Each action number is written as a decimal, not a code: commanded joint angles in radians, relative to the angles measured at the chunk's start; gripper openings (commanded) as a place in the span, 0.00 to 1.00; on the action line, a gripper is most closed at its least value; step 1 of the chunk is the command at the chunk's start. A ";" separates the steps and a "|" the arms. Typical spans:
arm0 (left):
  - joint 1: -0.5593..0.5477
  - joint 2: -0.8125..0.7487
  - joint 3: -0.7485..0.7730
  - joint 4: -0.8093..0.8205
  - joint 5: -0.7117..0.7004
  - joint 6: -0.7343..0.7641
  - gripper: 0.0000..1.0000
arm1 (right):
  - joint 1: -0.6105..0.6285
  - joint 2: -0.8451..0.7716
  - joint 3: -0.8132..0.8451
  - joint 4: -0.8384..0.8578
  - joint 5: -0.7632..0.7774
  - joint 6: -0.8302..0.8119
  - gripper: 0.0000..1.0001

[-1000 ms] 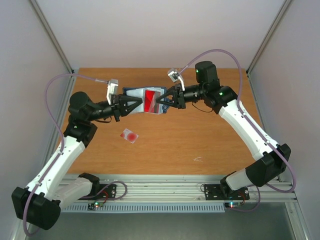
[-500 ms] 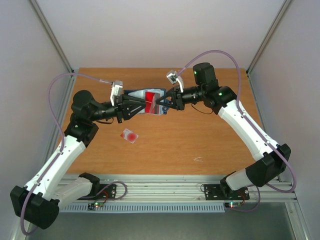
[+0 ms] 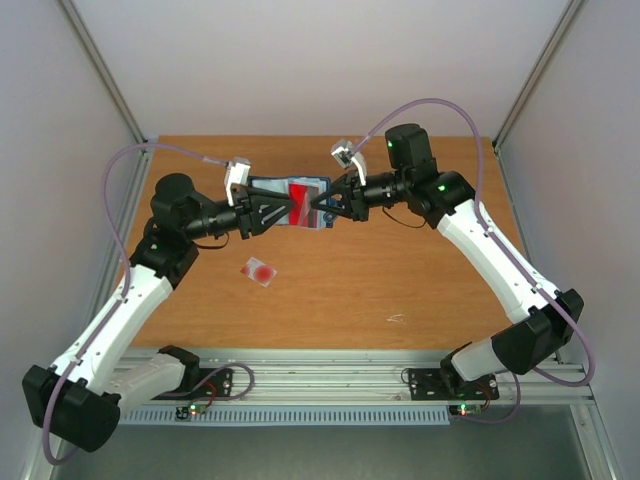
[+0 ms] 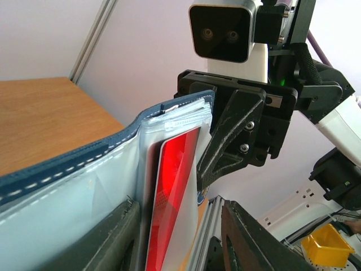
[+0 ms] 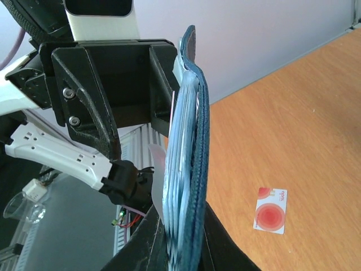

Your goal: Take the credit cards out of the card holder

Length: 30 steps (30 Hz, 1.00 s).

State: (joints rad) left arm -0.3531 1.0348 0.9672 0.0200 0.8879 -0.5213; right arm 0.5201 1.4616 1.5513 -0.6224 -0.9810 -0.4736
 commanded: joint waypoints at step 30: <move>-0.083 0.089 0.087 0.332 0.256 -0.044 0.22 | 0.097 0.135 0.180 0.068 0.223 -0.035 0.01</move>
State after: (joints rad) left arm -0.3481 1.1286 1.0145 0.2451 0.8623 -0.5812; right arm 0.5442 1.5131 1.7256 -0.6468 -0.8143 -0.4843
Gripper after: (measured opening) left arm 0.230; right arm 0.100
